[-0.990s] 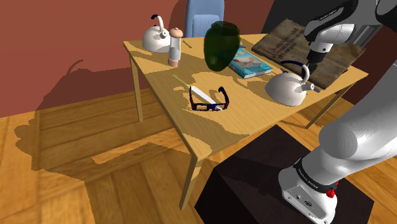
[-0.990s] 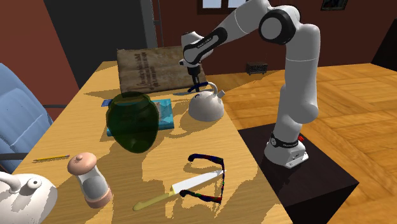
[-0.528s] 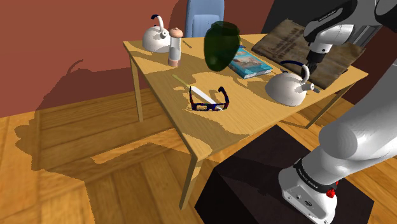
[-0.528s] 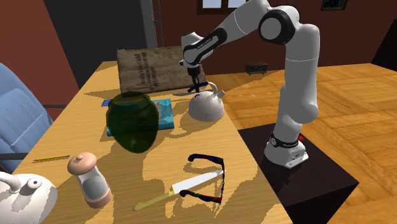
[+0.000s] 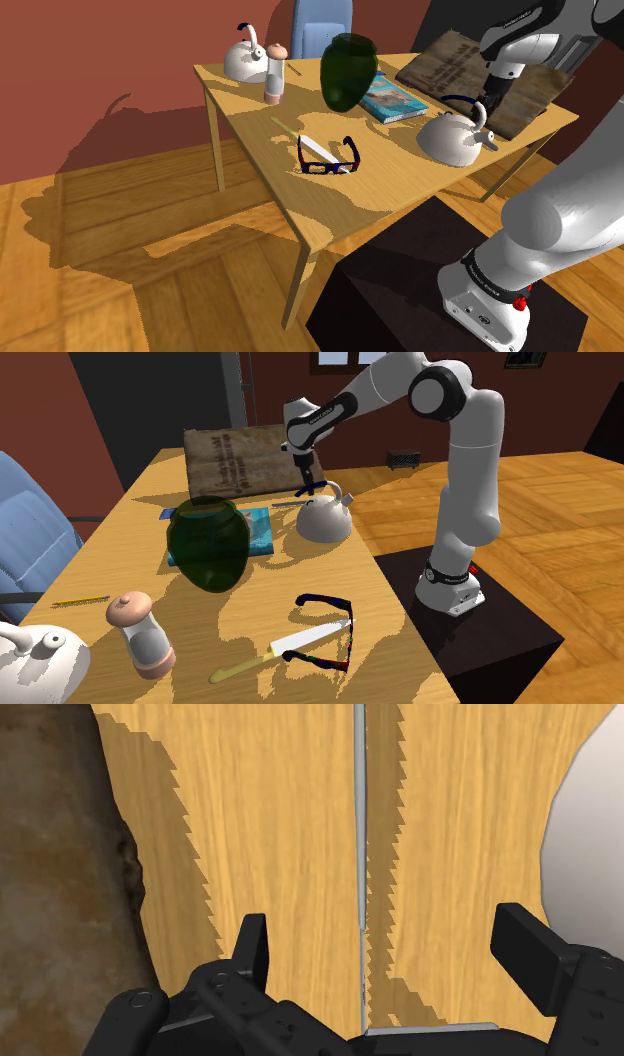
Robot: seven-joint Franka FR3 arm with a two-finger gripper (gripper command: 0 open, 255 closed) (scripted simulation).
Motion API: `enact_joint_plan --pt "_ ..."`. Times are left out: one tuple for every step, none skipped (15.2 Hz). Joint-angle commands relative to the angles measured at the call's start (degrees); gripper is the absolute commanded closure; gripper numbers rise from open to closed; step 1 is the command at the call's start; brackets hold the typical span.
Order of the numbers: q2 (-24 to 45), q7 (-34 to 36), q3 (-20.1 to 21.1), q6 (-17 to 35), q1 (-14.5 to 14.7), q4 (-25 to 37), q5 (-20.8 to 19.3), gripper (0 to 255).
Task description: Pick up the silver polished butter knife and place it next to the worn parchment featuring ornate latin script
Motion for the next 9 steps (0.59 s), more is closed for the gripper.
enact_joint_plan --pt "-1.3 0.3 0.0 -3.3 0.3 2.1 -0.5 0" --pt "-1.6 0.4 0.0 -4.8 0.4 3.2 -0.7 0" --pt "-1.6 0.4 0.0 -4.8 0.4 3.2 -0.7 0" --pt "-1.7 0.4 0.0 -4.8 0.4 3.2 -0.7 0" --pt "-1.6 0.4 0.0 -4.8 0.4 3.2 -0.7 0" --pt "-1.6 0.4 0.0 -4.8 0.4 3.2 -0.7 0" --pt "-1.6 0.4 0.0 -4.8 0.4 3.2 -0.7 0" --pt "-1.6 0.4 0.0 -4.8 0.4 3.2 -0.7 0" --pt "-1.6 0.4 0.0 -4.8 0.4 3.2 -0.7 0"
